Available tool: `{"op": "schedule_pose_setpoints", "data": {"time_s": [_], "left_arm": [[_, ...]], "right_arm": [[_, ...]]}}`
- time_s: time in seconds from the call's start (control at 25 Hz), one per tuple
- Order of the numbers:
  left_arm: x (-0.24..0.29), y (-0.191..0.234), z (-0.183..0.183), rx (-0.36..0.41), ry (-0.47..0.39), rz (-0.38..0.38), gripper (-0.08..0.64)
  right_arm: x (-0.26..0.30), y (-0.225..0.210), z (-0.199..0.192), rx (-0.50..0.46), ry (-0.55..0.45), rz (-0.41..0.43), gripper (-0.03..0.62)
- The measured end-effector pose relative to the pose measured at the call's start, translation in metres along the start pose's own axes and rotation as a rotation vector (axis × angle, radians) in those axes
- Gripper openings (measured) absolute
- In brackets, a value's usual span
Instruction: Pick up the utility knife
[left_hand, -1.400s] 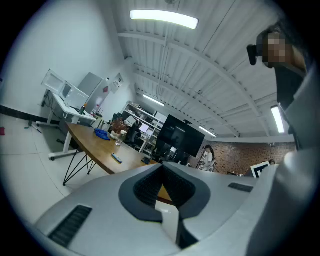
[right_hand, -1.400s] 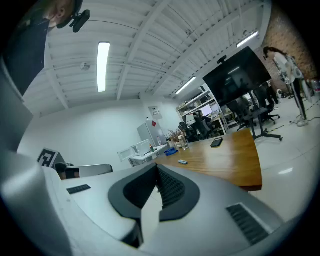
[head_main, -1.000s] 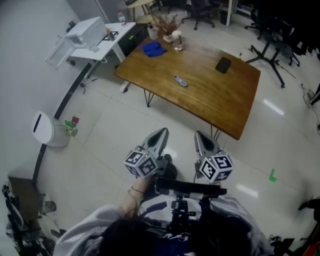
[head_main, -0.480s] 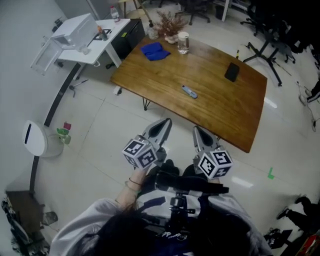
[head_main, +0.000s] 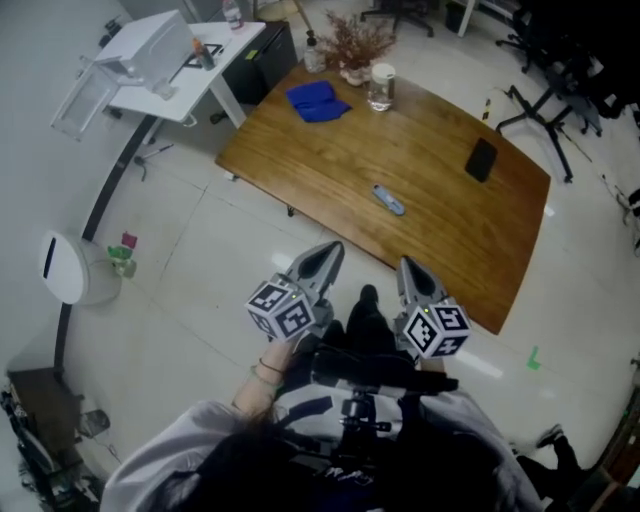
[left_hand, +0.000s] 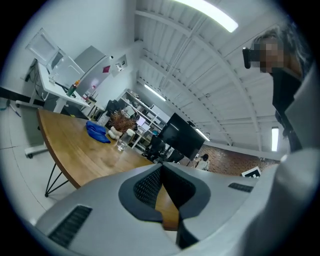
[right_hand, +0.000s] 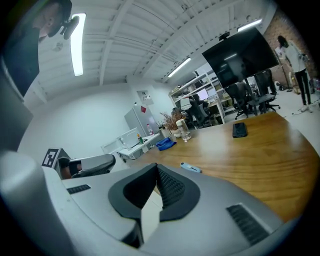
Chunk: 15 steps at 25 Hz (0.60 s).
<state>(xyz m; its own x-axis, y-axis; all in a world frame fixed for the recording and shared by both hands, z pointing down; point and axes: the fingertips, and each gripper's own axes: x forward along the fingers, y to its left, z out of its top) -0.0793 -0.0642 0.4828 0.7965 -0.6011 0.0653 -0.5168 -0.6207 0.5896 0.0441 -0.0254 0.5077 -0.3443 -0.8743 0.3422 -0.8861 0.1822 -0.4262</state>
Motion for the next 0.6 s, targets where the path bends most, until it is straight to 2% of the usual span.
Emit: {"op": "schedule_pose_setpoints", "data": {"time_s": [0.16,0.36,0.44,0.6], "left_arm": [[0.024,0.022,0.013,-0.02,-0.021,0.048,0.008],[0.063,0.04,0.029,-0.025,-0.058,0.102,0.008],[0.077,0.041,0.033,-0.024,-0.058,0.119,0.008],[0.092,0.049,0.04,-0.017,-0.068,0.163,0.008]], "right_arm": [[0.041,-0.029,0.003,-0.013,0.065,0.028,0.049],[0.093,-0.072,0.011,-0.079,0.145,0.06,0.161],[0.113,-0.091,0.008,-0.153,0.19,0.057,0.185],[0.152,-0.121,-0.011,-0.361,0.306,0.066,0.225]]}}
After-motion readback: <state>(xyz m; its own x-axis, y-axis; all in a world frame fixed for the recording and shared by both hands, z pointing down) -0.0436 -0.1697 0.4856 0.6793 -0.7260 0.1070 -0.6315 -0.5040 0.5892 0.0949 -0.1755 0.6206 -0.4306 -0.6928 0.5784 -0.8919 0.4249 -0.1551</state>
